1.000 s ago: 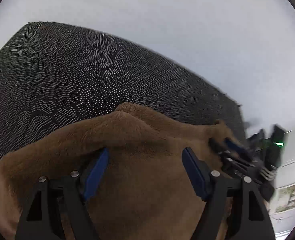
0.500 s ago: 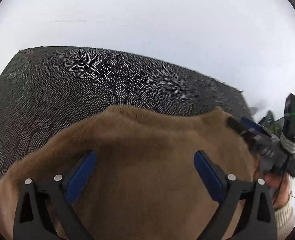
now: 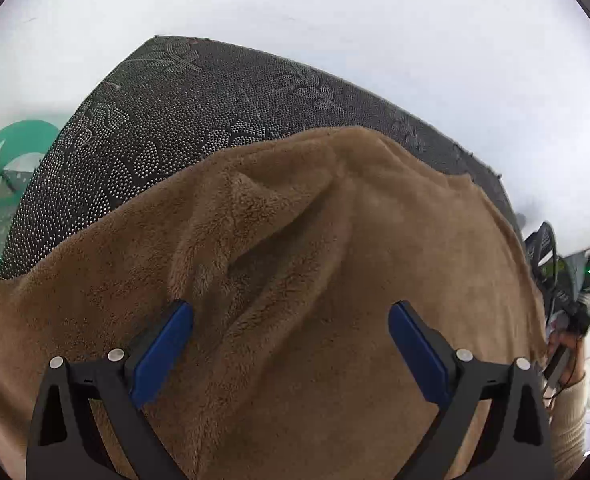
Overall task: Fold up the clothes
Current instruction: 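Lay the folded blanket down and press it flat with both grippers, then grasp the blanket's sleeve end with the right gripper and lift it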
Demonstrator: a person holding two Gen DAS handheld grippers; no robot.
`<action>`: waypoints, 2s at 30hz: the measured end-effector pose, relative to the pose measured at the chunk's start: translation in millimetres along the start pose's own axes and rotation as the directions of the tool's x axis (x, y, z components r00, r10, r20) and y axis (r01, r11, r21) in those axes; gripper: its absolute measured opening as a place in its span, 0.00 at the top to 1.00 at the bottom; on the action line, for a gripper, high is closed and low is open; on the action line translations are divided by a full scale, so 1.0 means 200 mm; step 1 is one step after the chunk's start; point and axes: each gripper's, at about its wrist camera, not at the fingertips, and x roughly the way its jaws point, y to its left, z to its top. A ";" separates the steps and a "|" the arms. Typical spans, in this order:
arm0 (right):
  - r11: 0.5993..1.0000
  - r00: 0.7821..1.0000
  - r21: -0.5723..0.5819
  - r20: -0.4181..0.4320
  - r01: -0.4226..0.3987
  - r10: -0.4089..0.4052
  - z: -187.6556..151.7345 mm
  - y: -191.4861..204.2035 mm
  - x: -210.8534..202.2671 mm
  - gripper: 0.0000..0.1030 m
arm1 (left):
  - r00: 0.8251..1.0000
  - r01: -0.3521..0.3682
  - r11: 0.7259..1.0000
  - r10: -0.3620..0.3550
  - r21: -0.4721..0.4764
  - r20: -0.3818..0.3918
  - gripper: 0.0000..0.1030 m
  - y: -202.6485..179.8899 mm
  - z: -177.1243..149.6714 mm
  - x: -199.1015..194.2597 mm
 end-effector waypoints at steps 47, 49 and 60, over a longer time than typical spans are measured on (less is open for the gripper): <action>0.805 0.885 -0.369 -0.158 -0.464 0.438 -0.51 0.84 -0.32 0.01 | 0.959 0.272 0.842 -0.196 -0.465 0.207 0.03 0.65 -0.81 -0.70; 0.758 0.855 -0.397 -0.202 -0.518 0.478 -0.58 0.96 -0.34 0.01 | 0.953 0.295 0.826 -0.217 -0.480 0.212 0.03 0.66 -0.84 -0.68; 0.749 0.900 -0.516 -0.115 -0.416 0.421 -0.77 1.02 -0.39 0.00 | 0.944 0.320 0.838 -0.241 -0.441 0.227 0.03 0.46 -0.82 -0.63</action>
